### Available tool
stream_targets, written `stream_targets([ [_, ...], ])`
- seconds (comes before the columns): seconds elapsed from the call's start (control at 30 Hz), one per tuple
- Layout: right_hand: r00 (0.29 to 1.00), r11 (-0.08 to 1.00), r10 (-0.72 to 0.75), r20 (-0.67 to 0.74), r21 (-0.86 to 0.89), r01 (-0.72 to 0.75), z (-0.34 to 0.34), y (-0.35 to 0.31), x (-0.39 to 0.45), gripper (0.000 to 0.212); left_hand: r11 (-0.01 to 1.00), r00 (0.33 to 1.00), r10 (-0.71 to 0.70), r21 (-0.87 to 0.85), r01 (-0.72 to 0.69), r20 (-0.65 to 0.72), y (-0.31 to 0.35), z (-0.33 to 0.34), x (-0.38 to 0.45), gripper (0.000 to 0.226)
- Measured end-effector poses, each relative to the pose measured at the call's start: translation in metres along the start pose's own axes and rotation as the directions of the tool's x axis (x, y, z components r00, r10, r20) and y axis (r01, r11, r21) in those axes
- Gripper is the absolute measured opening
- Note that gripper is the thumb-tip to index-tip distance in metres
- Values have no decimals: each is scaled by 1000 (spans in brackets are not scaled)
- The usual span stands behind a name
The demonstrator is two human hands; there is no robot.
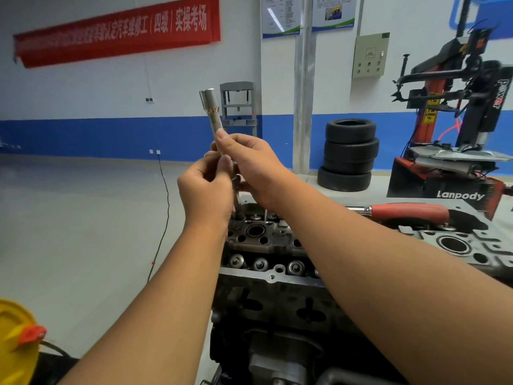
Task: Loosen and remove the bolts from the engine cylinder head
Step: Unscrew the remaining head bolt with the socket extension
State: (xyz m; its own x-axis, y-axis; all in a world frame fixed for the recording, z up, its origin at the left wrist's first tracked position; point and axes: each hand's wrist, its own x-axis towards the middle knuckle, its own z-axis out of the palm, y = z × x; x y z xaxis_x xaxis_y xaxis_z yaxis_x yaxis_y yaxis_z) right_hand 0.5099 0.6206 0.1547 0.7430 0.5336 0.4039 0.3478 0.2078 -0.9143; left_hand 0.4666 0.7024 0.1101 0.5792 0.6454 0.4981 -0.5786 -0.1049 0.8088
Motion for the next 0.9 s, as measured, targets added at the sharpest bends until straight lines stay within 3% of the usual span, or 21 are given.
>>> stream_targets([
  [0.13,999,999,-34,5,7,34,0,3,1,24,999,1000,30,15,-30,10,0,-1,-1,13],
  [0.3,1000,1000,-11,-19,29,12,0,1,1,35,996,994,-84,-35,87,68,1,1,1,21],
  [0.43,999,1000,15,-35,-15,-16,0,2,2,36,999,1000,20,48,-21,20,-1,-1,0,11],
  [0.53,999,1000,-5,-48,-10,4,-1,3,2,32,996,998,58,72,-58,4,-1,-1,0,19],
  [0.67,999,1000,-25,-41,-6,25,-1,2,2,34,997,998,-44,-59,47,50,1,0,-1,15],
  [0.73,999,1000,-15,-33,1,15,-2,2,3,37,997,996,-65,-47,68,58,0,1,0,19],
  [0.9,999,1000,-14,-33,-3,14,-1,6,6,33,998,999,40,48,-40,-6,-2,-2,2,8],
])
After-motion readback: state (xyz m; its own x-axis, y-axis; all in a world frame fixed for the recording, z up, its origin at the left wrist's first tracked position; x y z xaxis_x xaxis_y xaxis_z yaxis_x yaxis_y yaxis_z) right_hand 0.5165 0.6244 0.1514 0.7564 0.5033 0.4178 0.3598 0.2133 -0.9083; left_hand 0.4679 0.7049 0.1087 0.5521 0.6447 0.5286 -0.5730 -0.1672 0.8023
